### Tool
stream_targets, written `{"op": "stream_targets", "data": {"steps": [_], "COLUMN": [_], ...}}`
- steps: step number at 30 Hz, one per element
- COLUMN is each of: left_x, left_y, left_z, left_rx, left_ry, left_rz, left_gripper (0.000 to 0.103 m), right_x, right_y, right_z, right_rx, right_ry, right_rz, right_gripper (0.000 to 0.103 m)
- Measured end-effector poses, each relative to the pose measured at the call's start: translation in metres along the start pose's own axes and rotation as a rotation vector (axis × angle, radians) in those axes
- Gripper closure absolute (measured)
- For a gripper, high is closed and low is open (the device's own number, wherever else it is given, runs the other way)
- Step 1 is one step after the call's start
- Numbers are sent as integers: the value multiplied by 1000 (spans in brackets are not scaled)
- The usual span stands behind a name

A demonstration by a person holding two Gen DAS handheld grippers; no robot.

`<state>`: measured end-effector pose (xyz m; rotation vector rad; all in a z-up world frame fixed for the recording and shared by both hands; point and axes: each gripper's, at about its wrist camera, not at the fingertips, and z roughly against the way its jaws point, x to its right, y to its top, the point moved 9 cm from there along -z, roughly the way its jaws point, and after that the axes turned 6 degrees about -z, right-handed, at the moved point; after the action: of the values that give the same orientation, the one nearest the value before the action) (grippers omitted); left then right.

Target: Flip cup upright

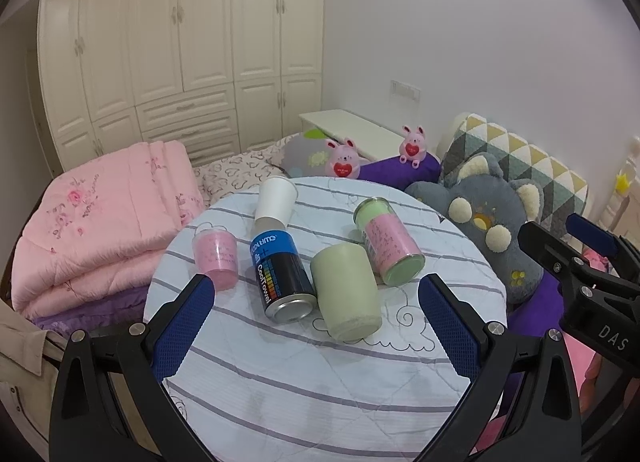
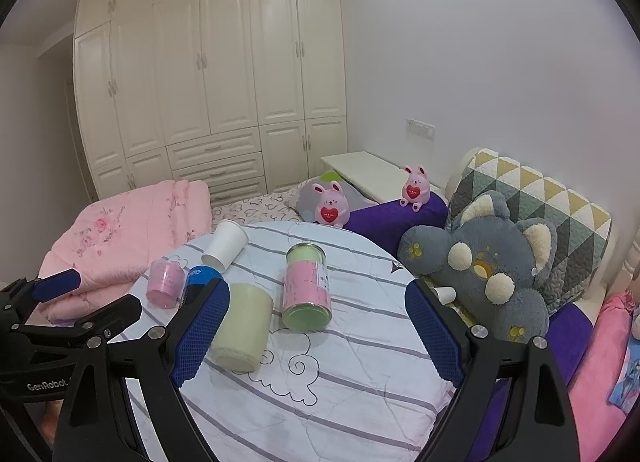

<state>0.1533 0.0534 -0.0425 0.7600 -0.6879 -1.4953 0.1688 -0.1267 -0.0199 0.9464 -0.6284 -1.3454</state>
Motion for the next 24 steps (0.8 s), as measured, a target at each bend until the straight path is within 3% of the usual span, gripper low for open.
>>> {"op": "stream_targets", "data": {"steps": [14,24], "left_x": [-4,-10], "left_y": [-8,-19], "left_z": [-23,-56], "left_rx": [-53,-117], "left_ry": [5,-1], "left_rz": [7,36], "left_gripper": [0,0], "right_x": [5,12], "right_y": [-9,-35], "right_z": [-27,-78], "right_rx": [-57,-195], "right_ry": [-1,8], "right_rz": [-11,-50], "right_gripper": [12,12]}}
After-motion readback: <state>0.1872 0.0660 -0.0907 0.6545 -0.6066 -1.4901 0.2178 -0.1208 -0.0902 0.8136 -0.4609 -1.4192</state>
